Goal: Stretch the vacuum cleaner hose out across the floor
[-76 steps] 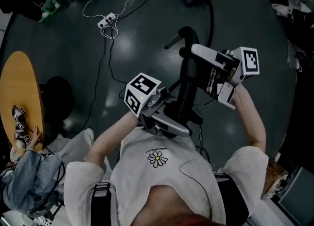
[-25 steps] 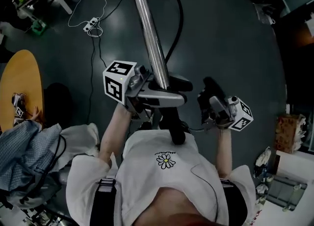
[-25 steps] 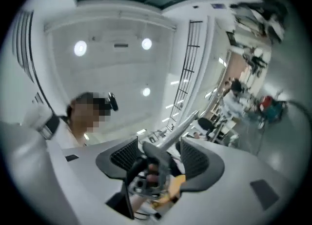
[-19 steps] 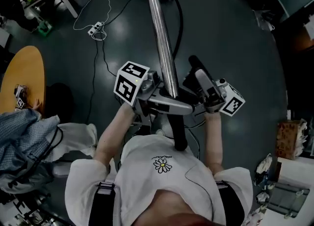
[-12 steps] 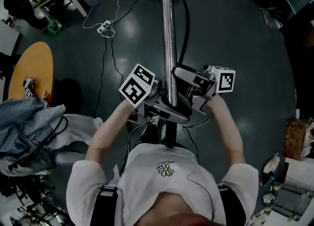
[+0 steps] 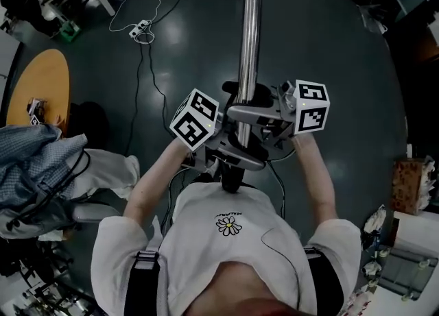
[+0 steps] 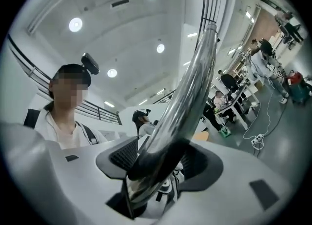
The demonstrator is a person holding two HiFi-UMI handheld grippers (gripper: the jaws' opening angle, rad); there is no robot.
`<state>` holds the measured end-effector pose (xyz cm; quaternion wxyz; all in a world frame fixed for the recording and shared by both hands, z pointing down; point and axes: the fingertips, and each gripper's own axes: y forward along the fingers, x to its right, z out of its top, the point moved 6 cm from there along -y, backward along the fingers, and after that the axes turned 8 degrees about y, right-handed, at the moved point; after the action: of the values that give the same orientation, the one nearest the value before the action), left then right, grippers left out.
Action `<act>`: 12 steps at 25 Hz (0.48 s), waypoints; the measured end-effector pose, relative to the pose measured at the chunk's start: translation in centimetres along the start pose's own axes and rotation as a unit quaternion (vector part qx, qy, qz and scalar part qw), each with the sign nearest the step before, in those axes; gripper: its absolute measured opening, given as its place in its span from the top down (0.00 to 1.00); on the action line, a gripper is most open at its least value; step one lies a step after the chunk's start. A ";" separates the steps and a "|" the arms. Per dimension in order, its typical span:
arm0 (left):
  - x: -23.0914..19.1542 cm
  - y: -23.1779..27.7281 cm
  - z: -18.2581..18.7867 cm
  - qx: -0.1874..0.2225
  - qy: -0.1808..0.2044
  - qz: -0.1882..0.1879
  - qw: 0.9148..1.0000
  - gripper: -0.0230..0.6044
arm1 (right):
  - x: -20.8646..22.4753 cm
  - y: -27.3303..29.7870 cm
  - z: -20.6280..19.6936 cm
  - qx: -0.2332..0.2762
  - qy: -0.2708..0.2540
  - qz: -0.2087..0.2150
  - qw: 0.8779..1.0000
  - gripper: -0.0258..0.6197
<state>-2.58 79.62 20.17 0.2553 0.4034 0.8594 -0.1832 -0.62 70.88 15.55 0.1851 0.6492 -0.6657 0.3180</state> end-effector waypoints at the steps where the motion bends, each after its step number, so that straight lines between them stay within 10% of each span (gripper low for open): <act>1: 0.1 0.0 0.1 0.000 0.000 0.002 1.000 0.77 | -0.1 0.0 0.1 0.000 -0.005 -0.002 1.000 0.54; 12: 0.2 -0.7 0.9 0.009 0.007 0.023 1.000 0.77 | -0.5 0.7 1.2 -0.010 -0.032 -0.002 0.999 0.54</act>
<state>-2.94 78.87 19.36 0.2502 0.4269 0.8496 -0.1825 -1.07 70.45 14.23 0.1712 0.6585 -0.6731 0.2900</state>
